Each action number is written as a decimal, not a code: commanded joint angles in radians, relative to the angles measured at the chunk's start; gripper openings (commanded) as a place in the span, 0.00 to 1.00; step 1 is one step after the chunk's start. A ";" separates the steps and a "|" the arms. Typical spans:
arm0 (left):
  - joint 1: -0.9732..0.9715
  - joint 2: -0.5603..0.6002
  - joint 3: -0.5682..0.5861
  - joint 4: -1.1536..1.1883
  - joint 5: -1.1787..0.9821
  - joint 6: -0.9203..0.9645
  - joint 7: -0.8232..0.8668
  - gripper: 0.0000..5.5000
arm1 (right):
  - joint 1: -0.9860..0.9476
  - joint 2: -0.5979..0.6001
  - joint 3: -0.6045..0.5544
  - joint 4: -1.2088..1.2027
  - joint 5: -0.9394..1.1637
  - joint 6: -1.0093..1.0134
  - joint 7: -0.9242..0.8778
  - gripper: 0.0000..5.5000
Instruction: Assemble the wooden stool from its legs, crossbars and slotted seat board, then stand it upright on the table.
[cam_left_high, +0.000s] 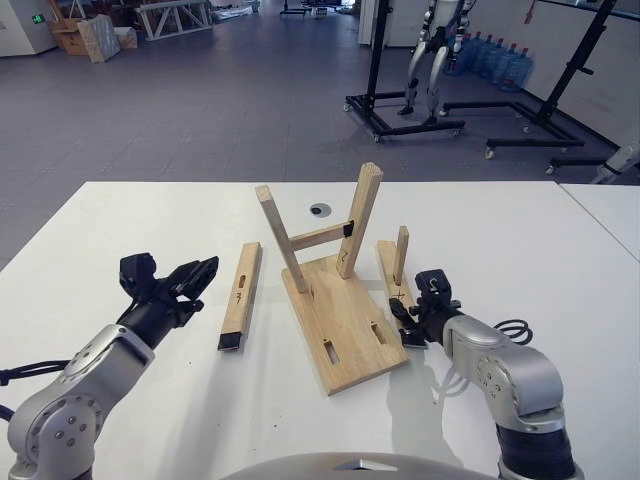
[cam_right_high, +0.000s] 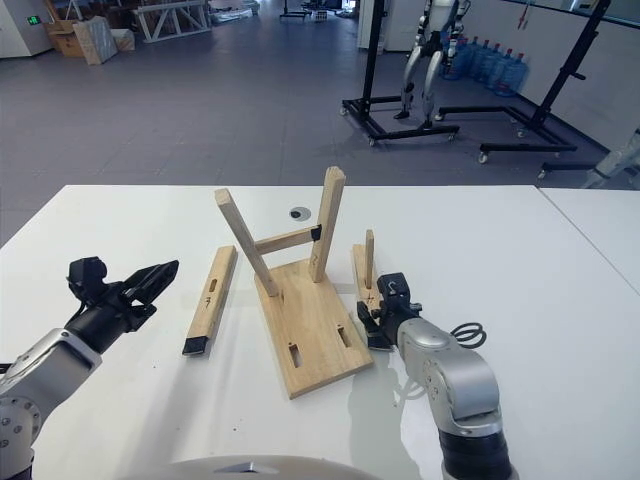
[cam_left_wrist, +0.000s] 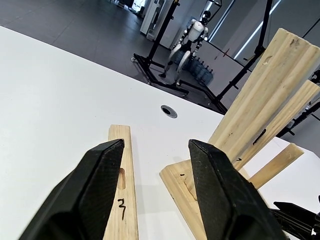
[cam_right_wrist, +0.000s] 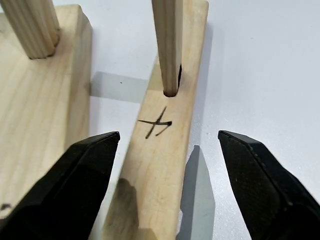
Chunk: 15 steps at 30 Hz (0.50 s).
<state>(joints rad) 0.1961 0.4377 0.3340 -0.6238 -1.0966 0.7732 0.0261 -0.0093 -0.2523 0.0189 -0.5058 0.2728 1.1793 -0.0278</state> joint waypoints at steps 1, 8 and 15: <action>-0.019 -0.006 -0.018 -0.009 0.009 -0.002 0.001 0.43 | 0.041 0.008 0.033 0.043 -0.048 -0.018 -0.013 0.63; -0.035 -0.018 -0.031 0.005 0.012 -0.001 -0.005 0.43 | 0.047 -0.025 0.039 0.060 -0.087 -0.022 0.016 0.41; -0.039 -0.002 -0.014 0.008 -0.006 0.008 -0.021 0.52 | 0.024 -0.027 -0.036 0.076 -0.077 -0.037 0.063 0.38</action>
<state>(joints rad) 0.1618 0.4200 0.3148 -0.6178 -1.0942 0.7735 0.0101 0.0151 -0.2741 0.0060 -0.4477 0.1965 1.1228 0.0285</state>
